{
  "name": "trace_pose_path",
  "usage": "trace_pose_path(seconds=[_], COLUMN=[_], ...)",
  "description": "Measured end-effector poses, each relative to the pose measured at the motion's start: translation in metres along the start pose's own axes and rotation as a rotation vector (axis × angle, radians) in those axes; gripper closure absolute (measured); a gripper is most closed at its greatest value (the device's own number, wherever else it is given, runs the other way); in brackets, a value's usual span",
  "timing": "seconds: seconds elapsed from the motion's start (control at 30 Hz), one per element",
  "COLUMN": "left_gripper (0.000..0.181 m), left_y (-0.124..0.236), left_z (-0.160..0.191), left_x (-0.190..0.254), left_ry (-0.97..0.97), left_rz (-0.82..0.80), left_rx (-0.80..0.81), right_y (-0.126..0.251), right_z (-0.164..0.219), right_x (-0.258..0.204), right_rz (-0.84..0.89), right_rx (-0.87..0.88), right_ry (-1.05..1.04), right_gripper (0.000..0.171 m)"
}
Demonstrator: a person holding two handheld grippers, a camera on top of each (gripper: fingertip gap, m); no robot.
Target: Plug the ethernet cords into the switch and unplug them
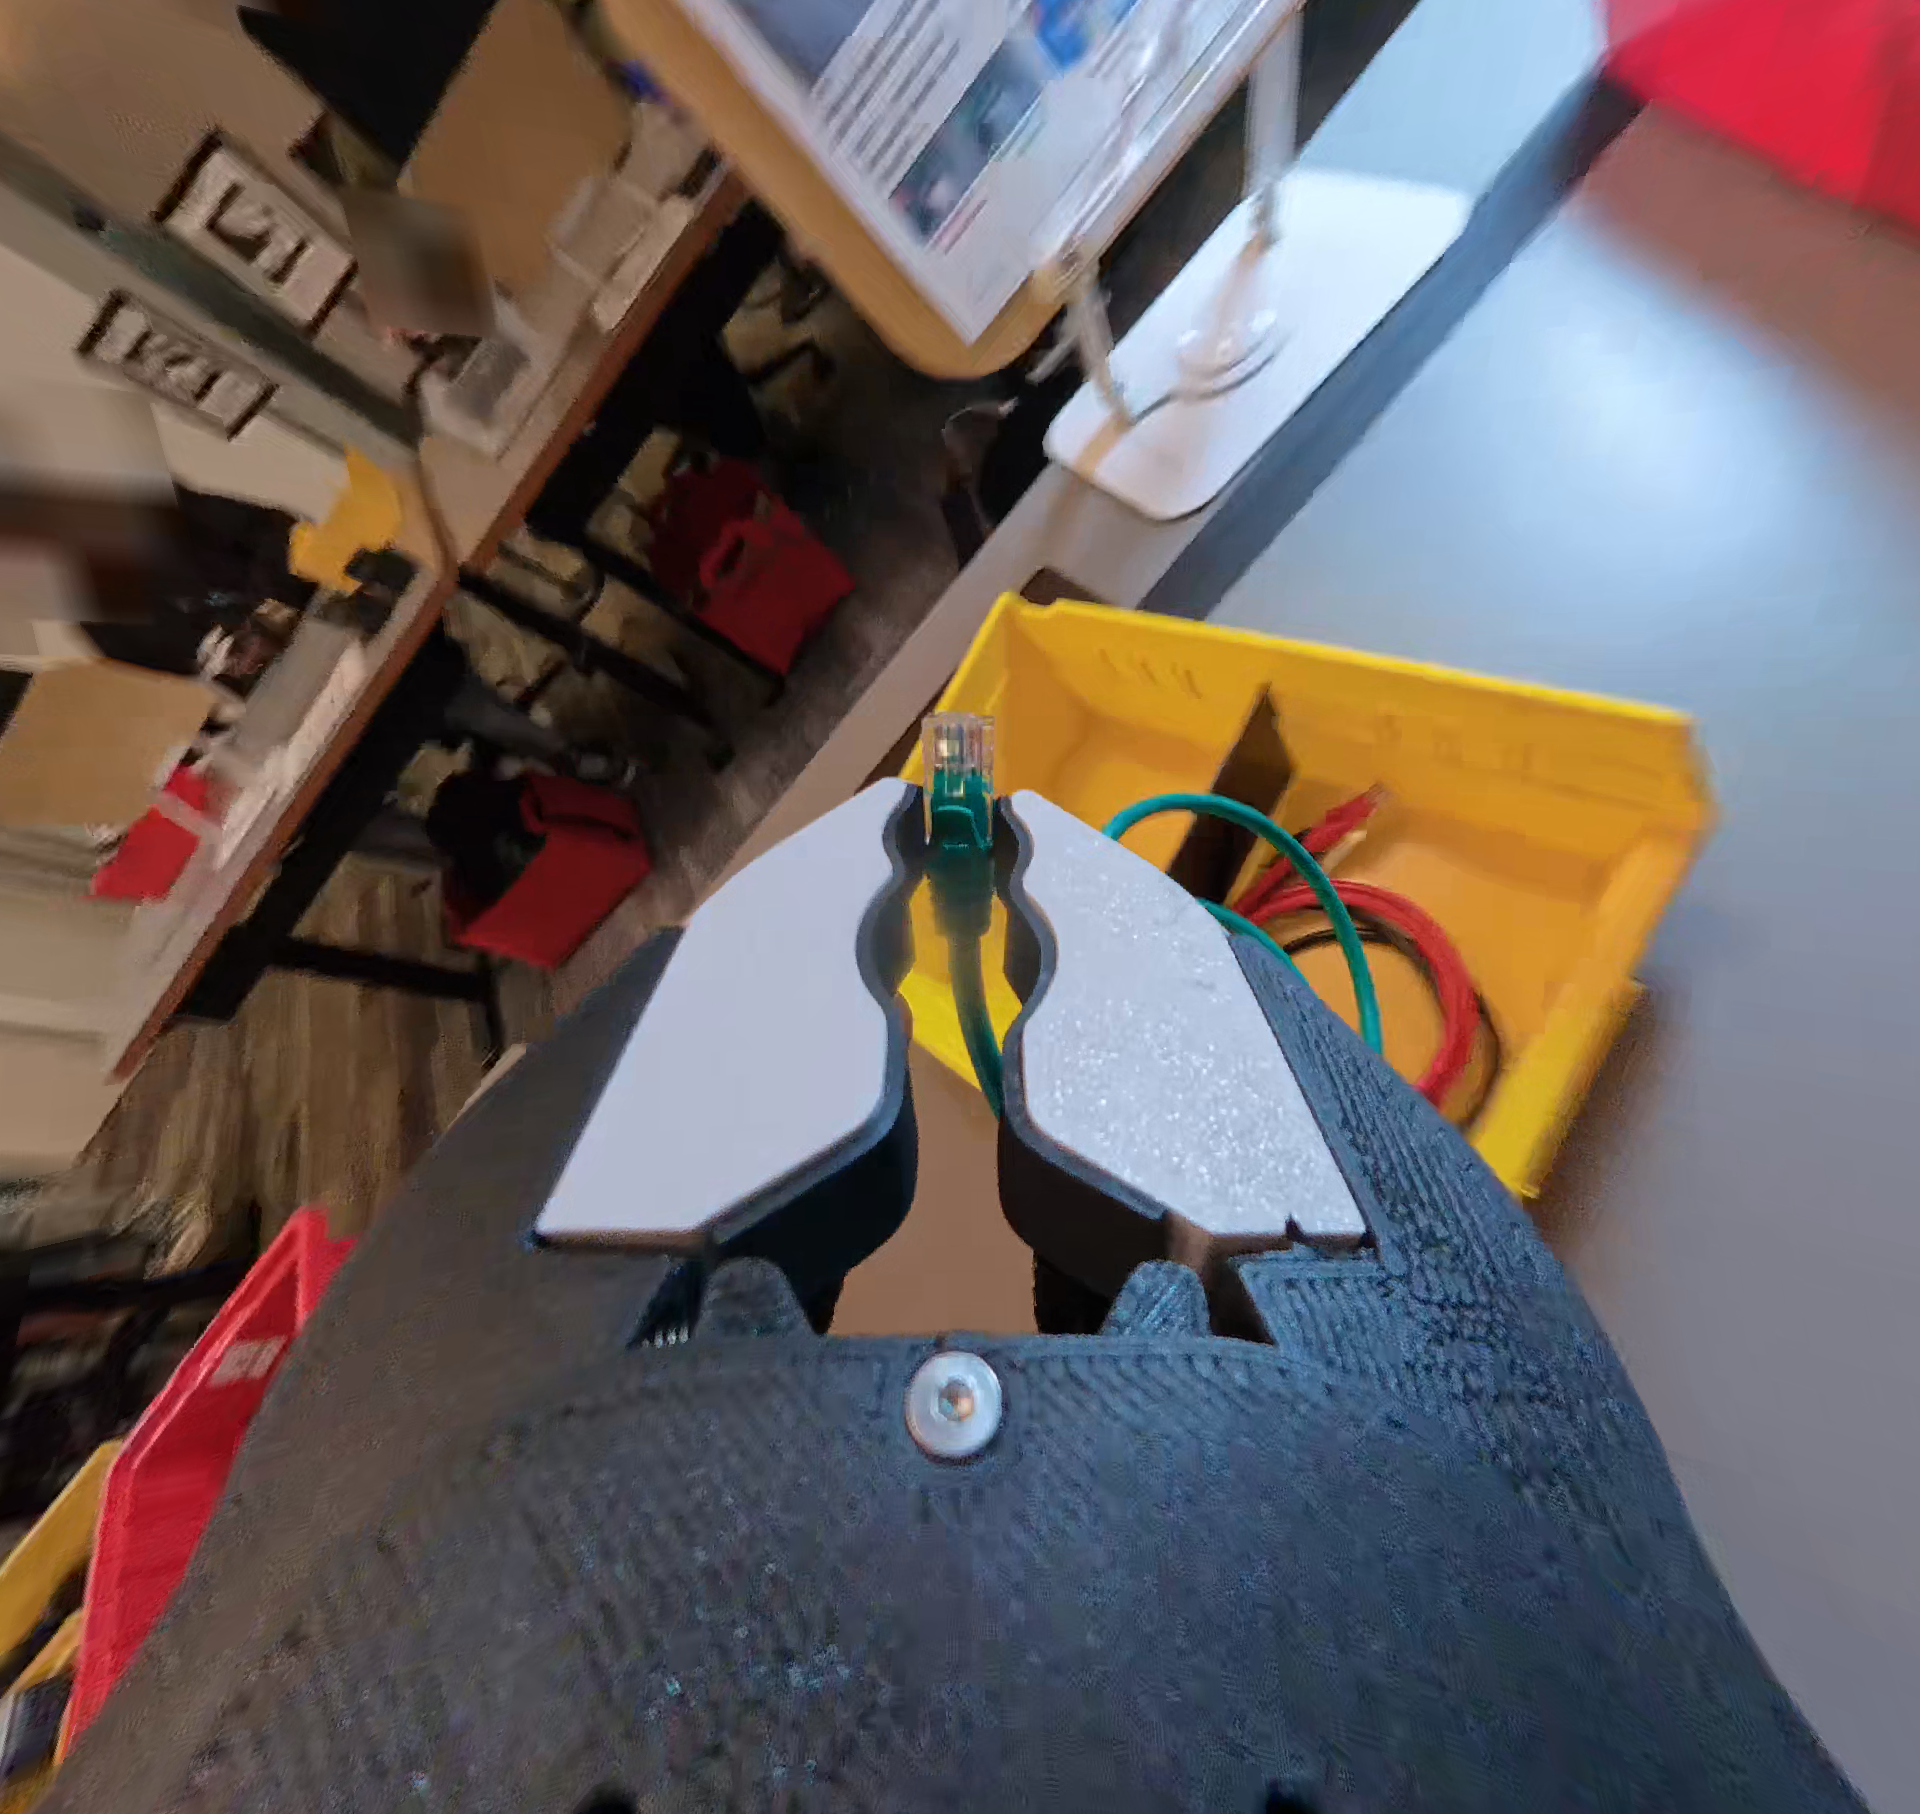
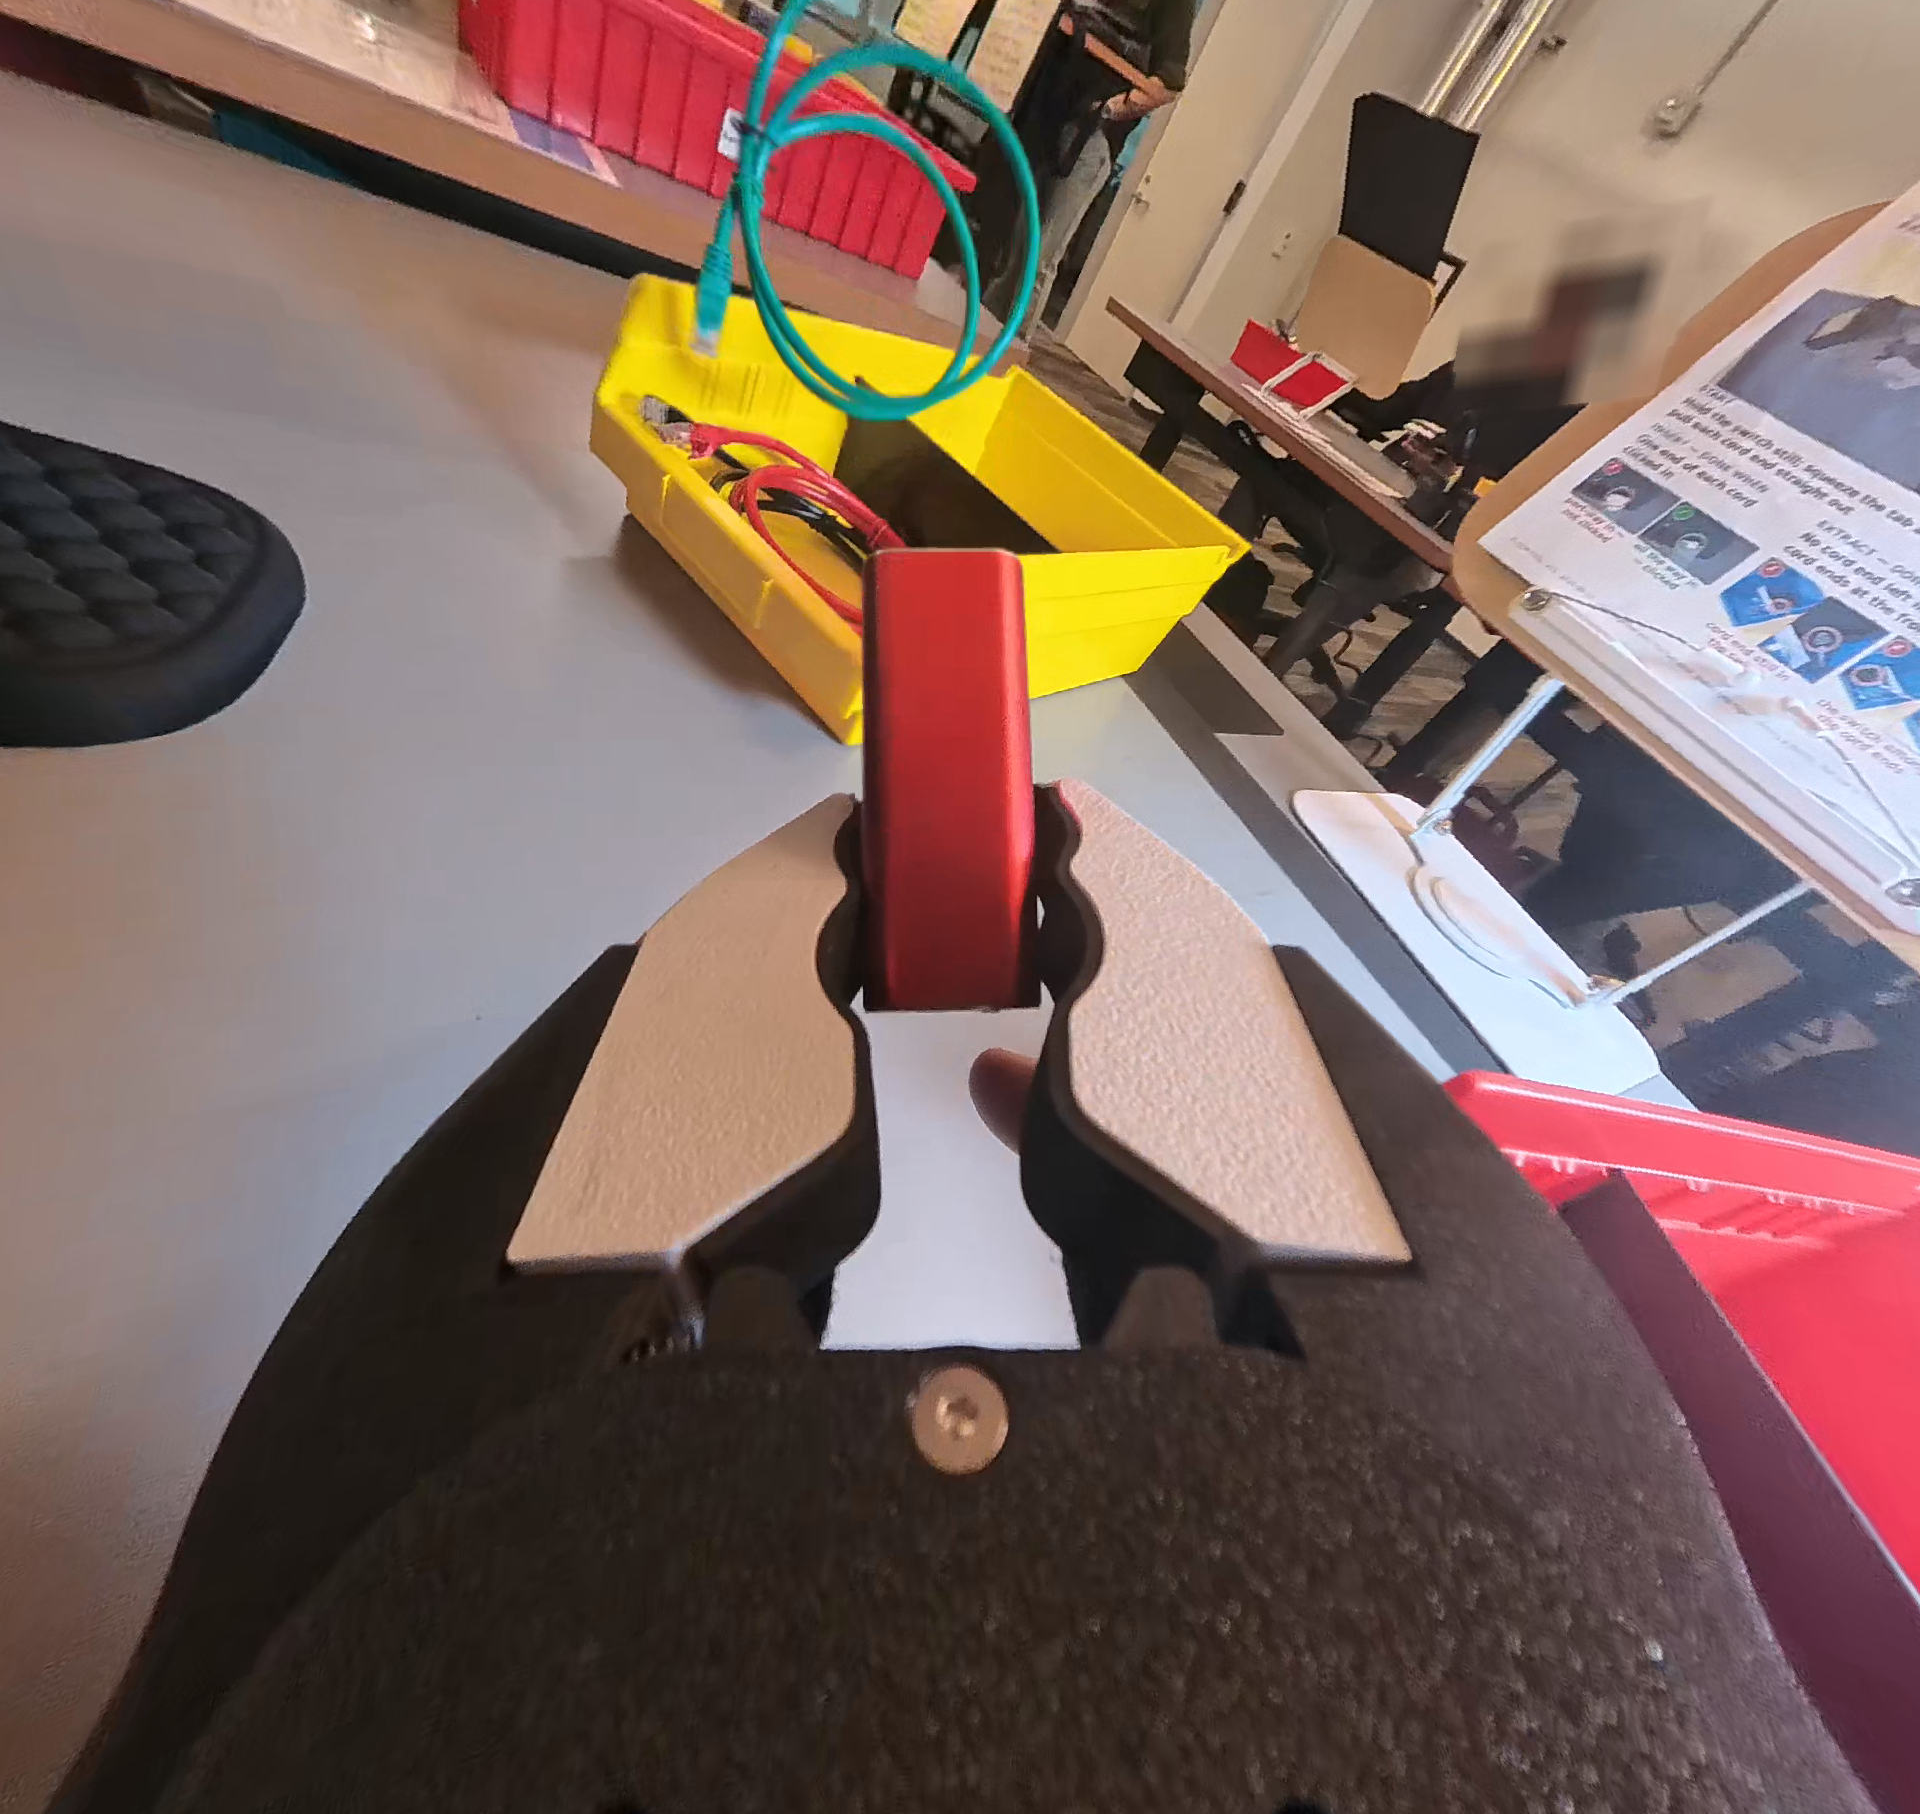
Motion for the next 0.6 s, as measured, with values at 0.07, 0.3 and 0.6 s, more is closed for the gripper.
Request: trace_pose_path(seconds=[0.07,0.3,0.6], left_gripper=[0.168,0.169,0.169], left_y=[0.026,0.048,-0.006], left_z=[-0.018,-0.018,0.0], left_x=[0.013,0.175,0.342], left_ry=[-0.012,-0.063,0.109], left_rz=[0.158,0.825,1.076], left_rx=[0.015,0.036,0.061], right_y=[0.003,0.01,0.005], right_z=[-0.004,-0.009,0.012], right_x=[0.003,0.006,0.011], right_rz=[0.017,0.05,0.062], right_rx=[0.017,0.022,-0.067], right_ry=[0.0,0.051,0.074], right_gripper=[0.142,0.142,0.142])
Point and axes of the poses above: each gripper's, where its closed fingertips meet, y back along the fingers, z out of its underside, x = y × z across the jaws, the point moved 3 cm from there along y, back along the fingers, and after that the axes turned 9 degrees about -z, right-handed, at the moved point
